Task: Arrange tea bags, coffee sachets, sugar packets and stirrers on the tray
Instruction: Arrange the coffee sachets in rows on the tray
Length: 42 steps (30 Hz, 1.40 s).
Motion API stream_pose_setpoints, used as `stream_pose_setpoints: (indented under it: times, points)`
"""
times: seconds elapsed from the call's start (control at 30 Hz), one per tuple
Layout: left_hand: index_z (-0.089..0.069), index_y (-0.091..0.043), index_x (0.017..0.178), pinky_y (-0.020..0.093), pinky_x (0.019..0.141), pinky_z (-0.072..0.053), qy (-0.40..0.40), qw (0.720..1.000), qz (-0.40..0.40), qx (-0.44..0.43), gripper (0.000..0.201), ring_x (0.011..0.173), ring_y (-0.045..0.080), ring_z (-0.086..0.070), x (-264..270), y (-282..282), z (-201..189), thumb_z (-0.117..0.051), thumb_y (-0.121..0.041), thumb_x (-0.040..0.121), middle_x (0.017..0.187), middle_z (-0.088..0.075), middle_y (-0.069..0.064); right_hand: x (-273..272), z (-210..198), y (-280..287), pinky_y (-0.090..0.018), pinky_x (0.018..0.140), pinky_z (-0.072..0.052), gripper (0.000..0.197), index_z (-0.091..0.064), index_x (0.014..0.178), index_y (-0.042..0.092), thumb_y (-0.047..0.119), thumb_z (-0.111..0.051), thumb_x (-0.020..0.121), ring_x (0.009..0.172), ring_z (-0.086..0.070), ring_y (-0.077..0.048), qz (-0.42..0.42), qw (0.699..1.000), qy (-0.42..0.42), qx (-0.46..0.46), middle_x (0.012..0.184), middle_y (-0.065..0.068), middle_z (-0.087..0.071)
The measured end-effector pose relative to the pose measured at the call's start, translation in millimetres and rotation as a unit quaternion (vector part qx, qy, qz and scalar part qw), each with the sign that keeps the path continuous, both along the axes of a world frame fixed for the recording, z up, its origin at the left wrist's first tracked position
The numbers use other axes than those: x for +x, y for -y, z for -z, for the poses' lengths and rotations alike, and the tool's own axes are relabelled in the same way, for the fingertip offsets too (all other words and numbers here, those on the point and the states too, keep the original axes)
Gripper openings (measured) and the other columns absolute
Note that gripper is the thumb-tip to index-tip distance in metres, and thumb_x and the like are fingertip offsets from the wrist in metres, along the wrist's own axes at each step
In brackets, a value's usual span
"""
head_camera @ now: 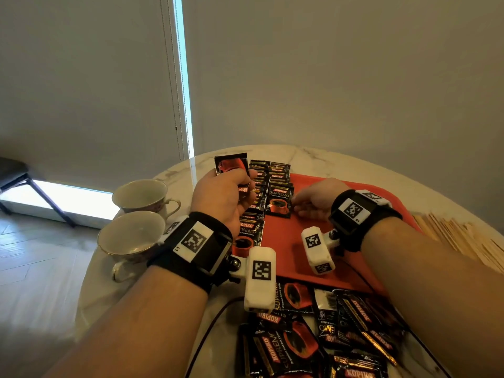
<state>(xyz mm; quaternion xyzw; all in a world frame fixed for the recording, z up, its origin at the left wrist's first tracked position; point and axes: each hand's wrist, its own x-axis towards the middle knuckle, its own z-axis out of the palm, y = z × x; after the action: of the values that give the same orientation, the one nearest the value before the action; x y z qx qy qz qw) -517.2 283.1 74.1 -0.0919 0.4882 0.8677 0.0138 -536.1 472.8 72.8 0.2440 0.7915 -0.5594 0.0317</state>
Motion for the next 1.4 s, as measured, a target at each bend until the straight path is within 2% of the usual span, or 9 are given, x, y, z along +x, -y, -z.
stream_pose_setpoints:
  times: [0.3,0.43,0.63,0.77,0.83,0.97,1.1,1.27,1.4]
  points:
    - [-0.064,-0.006,0.106,0.025,0.057,-0.059,-0.008,1.0,0.006,-0.007,0.018,0.074,0.019,-0.069,1.4,0.4,-0.2,-0.062,0.007,0.094,0.093,-0.069,0.014,-4.7,-3.1,5.5,-0.027,0.063,-0.053,0.016,-0.067,0.11,-0.001,0.01,-0.061,0.1,0.068,-0.06,-0.017,-0.02,1.0,0.01,-0.002,0.085,-0.009,-0.065]
    - [-0.068,-0.009,0.11,0.025,0.059,-0.058,-0.024,0.999,0.003,-0.033,0.023,0.073,0.016,-0.072,0.9,1.5,2.5,-0.069,0.005,0.091,0.094,-0.074,0.012,1.7,-5.4,5.9,-0.026,0.06,-0.05,0.012,-0.064,0.096,0.004,0.014,-0.06,0.1,0.065,-0.056,-0.015,-0.008,0.999,-0.011,-0.032,0.078,-0.006,-0.061]
    - [-0.07,-0.011,0.097,0.028,0.054,-0.051,-0.053,0.99,0.034,-0.128,0.026,0.074,0.022,-0.072,-0.4,-1.7,6.8,-0.08,0.004,0.079,0.092,-0.079,0.015,20.5,-22.7,5.4,-0.029,0.062,-0.051,0.029,-0.071,0.104,0.015,0.041,-0.072,0.09,0.064,-0.062,-0.013,-0.094,0.968,-0.132,-0.192,0.082,0.0,-0.067]
    - [-0.075,-0.01,0.091,0.035,0.066,-0.053,-0.075,0.983,0.074,-0.15,0.02,0.076,0.023,-0.072,5.5,-3.7,5.8,-0.083,0.001,0.078,0.084,-0.078,0.01,28.5,-21.4,14.5,-0.027,0.058,-0.054,0.011,-0.071,0.099,0.009,0.016,-0.073,0.09,0.062,-0.063,-0.012,-0.158,0.953,-0.198,-0.165,0.081,-0.005,-0.069]
    - [-0.075,-0.009,0.095,0.028,0.06,-0.052,-0.074,0.988,0.077,-0.112,0.015,0.069,0.016,-0.069,8.2,-3.9,1.9,-0.083,-0.005,0.083,0.086,-0.078,0.009,28.5,-15.3,15.1,-0.027,0.056,-0.055,0.004,-0.069,0.095,0.007,0.007,-0.071,0.09,0.061,-0.063,-0.013,-0.156,0.947,-0.214,-0.181,0.077,-0.005,-0.068]
    - [-0.075,-0.009,0.091,0.023,0.054,-0.051,-0.06,0.997,0.053,-0.022,0.008,0.065,0.012,-0.069,8.0,-3.3,-4.6,-0.077,-0.016,0.091,0.084,-0.078,0.008,29.0,-10.9,12.3,-0.027,0.056,-0.057,0.006,-0.064,0.093,0.007,0.003,-0.067,0.091,0.061,-0.063,-0.014,-0.181,0.936,-0.191,-0.234,0.073,-0.005,-0.066]
    - [-0.074,-0.007,0.096,0.029,0.056,-0.057,-0.066,0.997,0.028,0.032,0.004,0.069,0.02,-0.074,7.6,-3.3,-7.7,-0.072,-0.004,0.093,0.084,-0.078,0.011,29.5,-14.9,15.1,-0.03,0.064,-0.056,0.017,-0.067,0.1,0.007,-0.003,-0.069,0.087,0.067,-0.059,-0.018,-0.233,0.94,-0.166,-0.186,0.086,-0.013,-0.063]
    - [-0.069,-0.006,0.105,0.034,0.056,-0.06,-0.081,0.996,0.028,0.016,0.022,0.072,0.026,-0.077,6.4,-1.9,-7.6,-0.069,0.009,0.089,0.087,-0.077,0.013,28.8,-17.2,23.8,-0.034,0.066,-0.051,0.024,-0.071,0.095,0.014,-0.001,-0.077,0.077,0.073,-0.064,-0.022,-0.277,0.937,-0.182,-0.107,0.087,-0.014,-0.069]
    - [-0.066,-0.004,0.109,0.034,0.057,-0.06,-0.086,0.995,0.035,0.038,0.023,0.072,0.025,-0.075,8.8,-2.7,-7.5,-0.072,0.003,0.089,0.088,-0.076,0.014,29.1,-17.3,29.0,-0.031,0.059,-0.052,0.015,-0.069,0.089,0.009,-0.002,-0.078,0.082,0.064,-0.063,-0.017,-0.234,0.941,-0.216,-0.11,0.082,-0.011,-0.069]
